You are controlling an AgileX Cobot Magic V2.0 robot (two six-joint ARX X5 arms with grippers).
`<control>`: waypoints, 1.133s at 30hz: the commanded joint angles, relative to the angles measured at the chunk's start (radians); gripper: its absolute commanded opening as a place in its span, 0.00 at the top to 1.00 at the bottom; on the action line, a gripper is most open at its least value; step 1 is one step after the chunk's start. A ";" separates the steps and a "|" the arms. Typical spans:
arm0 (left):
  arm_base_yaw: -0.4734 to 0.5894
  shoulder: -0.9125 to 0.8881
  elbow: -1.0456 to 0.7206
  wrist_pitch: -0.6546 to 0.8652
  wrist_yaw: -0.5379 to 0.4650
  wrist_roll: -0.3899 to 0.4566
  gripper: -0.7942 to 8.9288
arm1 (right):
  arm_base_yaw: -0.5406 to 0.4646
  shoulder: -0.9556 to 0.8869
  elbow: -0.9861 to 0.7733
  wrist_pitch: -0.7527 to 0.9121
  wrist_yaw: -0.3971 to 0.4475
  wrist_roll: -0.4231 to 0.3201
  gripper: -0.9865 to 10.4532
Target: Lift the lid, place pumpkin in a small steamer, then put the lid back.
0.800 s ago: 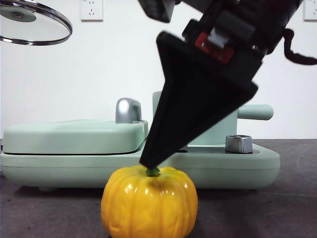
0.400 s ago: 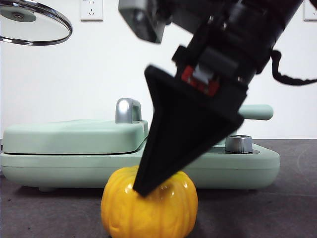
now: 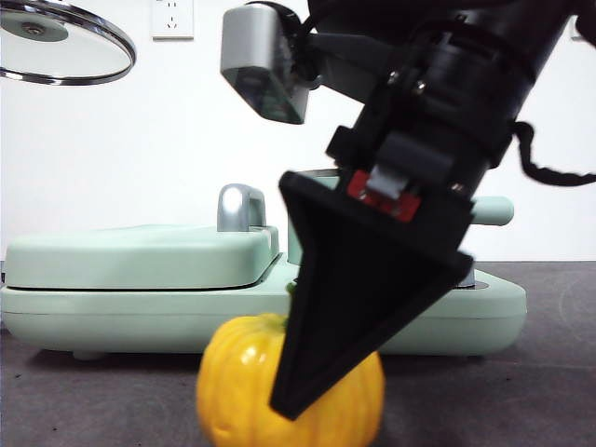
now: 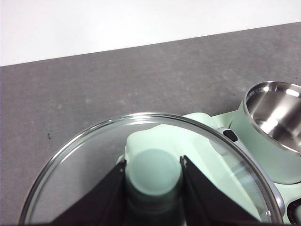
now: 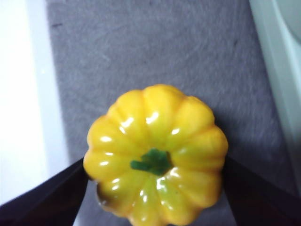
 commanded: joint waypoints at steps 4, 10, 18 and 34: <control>0.000 0.003 0.017 0.029 0.001 0.005 0.91 | 0.010 -0.089 0.045 -0.121 0.003 0.128 0.60; 0.000 0.005 0.017 0.029 0.001 0.005 0.91 | -0.002 -0.179 0.140 -0.317 0.038 0.270 0.60; 0.000 0.023 0.017 0.028 0.001 0.004 0.91 | -0.059 -0.203 0.352 -0.637 0.153 0.362 0.60; 0.000 0.048 0.017 0.057 0.002 -0.002 0.91 | -0.376 -0.045 0.793 -0.889 0.217 0.357 0.60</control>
